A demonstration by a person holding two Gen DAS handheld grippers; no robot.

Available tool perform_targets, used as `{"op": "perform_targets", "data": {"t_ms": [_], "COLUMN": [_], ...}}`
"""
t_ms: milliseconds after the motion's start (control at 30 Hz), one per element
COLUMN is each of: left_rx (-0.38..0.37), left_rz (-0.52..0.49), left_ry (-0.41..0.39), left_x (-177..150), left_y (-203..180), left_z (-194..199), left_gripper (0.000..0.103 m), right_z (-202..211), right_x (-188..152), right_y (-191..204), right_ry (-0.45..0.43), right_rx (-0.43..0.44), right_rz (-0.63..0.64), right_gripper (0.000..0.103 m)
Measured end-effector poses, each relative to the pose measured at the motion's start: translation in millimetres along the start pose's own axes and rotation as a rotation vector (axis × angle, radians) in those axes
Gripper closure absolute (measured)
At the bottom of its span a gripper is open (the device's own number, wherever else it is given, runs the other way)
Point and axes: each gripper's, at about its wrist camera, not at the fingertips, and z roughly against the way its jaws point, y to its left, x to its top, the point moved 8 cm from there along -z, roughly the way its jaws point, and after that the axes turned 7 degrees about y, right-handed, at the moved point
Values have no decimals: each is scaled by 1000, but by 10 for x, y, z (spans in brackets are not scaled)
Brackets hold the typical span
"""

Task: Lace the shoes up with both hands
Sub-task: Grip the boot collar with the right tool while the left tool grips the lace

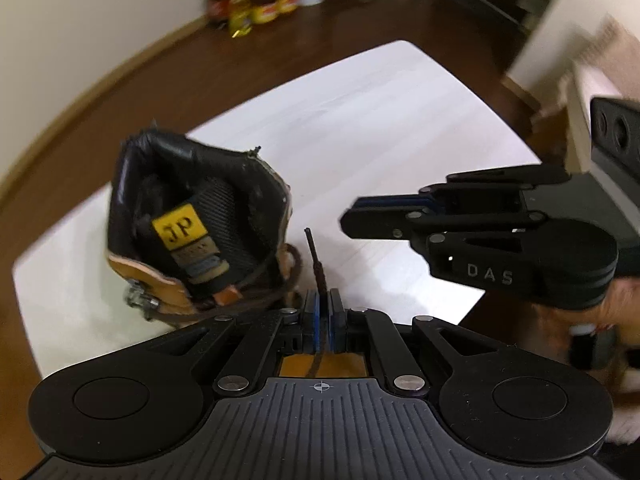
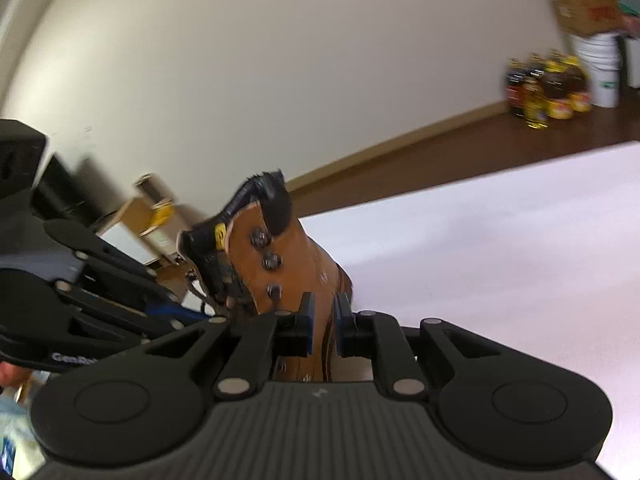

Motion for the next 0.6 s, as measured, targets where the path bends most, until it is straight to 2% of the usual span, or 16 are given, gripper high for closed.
{"op": "perform_targets", "data": {"t_ms": [100,367,600], "left_rx": [-59,-202,-244], "left_rz": [79,188,247], "left_ry": [39,167,241], "left_x": [46,173,242], "left_y": [51,258,400], "left_z": [-67,-187,-244], "left_gripper": [99,100,100], "right_z": [-50,-266,-290], "right_x": [90,193,193], "right_y": [-37,-18,122], "right_ry": [4,50,40], "right_rx": [58,93,143], "right_rz": [68,302,429], "right_gripper": [90,90,90]}}
